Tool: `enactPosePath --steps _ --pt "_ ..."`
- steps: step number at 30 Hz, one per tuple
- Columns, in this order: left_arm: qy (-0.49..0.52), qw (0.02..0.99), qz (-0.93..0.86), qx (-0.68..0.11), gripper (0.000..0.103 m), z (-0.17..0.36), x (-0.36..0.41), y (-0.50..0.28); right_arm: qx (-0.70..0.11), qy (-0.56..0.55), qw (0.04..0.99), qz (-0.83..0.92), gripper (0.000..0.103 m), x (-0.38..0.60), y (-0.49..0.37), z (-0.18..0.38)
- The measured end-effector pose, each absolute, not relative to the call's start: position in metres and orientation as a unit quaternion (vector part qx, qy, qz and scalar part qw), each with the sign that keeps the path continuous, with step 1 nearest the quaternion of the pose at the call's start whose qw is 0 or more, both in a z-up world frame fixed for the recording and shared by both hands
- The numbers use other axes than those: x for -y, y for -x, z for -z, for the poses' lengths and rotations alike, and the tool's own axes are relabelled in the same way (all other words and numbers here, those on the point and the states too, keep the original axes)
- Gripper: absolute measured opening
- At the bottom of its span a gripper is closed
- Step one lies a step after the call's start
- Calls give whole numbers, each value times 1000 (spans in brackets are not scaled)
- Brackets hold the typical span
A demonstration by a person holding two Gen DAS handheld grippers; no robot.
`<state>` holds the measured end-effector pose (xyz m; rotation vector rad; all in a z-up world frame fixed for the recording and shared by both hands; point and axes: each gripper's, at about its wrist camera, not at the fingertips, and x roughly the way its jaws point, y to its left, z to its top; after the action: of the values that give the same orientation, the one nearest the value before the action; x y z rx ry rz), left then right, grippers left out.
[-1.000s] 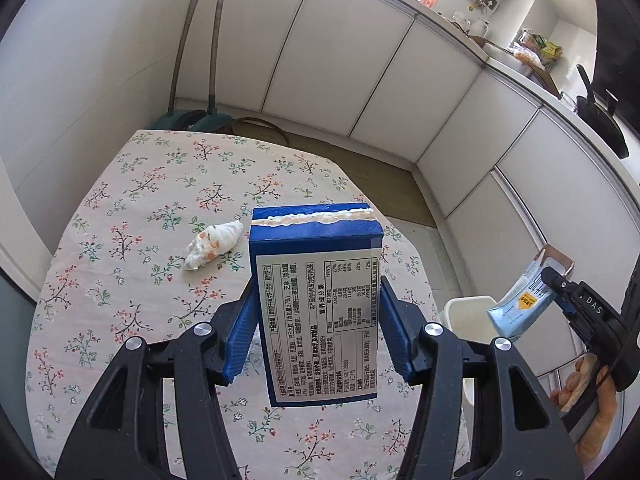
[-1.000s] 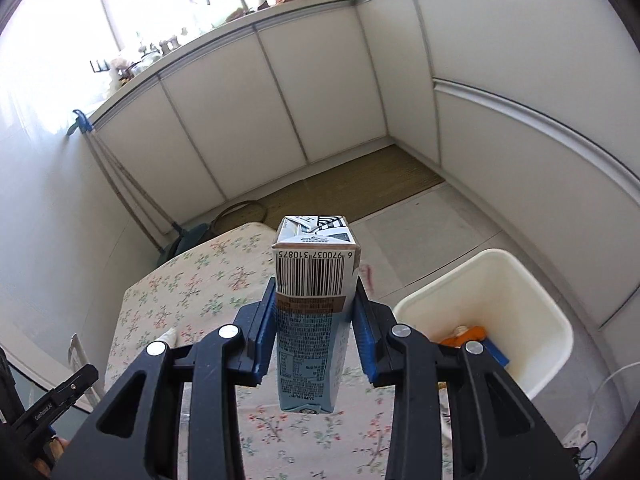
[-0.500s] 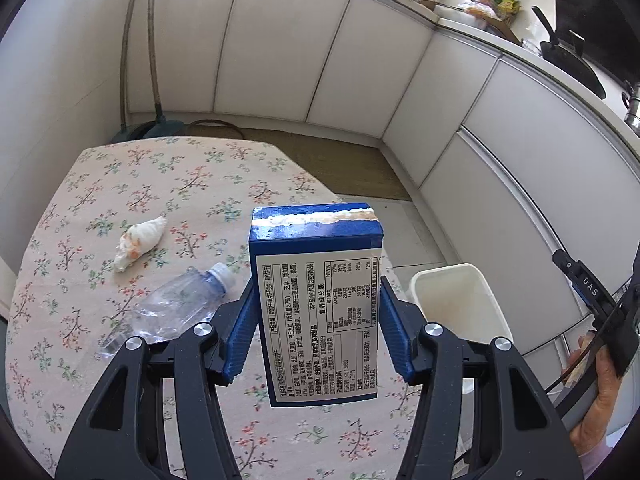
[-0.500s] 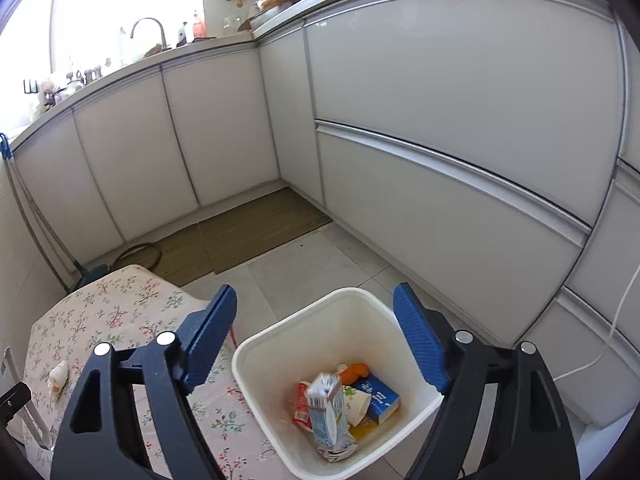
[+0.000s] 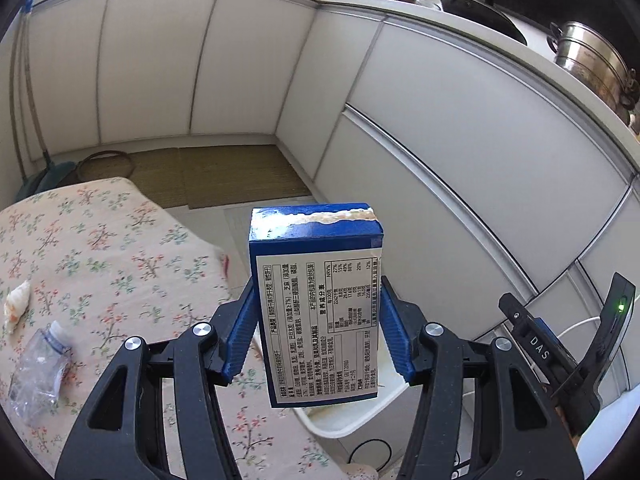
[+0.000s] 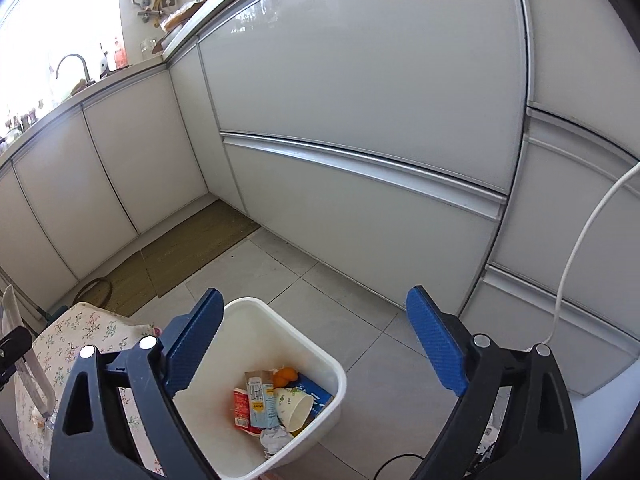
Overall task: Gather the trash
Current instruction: 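Carry the milk carton over the white bin and open the right tool, then carry the blue box over the white bin and open the left tool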
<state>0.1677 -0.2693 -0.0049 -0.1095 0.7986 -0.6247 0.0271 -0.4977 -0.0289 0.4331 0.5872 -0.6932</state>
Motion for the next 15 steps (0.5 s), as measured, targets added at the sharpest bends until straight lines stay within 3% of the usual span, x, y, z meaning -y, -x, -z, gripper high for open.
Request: enactPosePath --steps 10,12,15 --pt "16 845 327 -423 57 31 352 -178 -288 -250 857 346 90 536 -9 39" --pt "8 844 320 -429 61 38 361 -179 -286 -250 858 346 90 536 -9 38" --pt "8 847 314 -430 76 39 361 -177 -286 -242 861 343 91 534 -11 38"
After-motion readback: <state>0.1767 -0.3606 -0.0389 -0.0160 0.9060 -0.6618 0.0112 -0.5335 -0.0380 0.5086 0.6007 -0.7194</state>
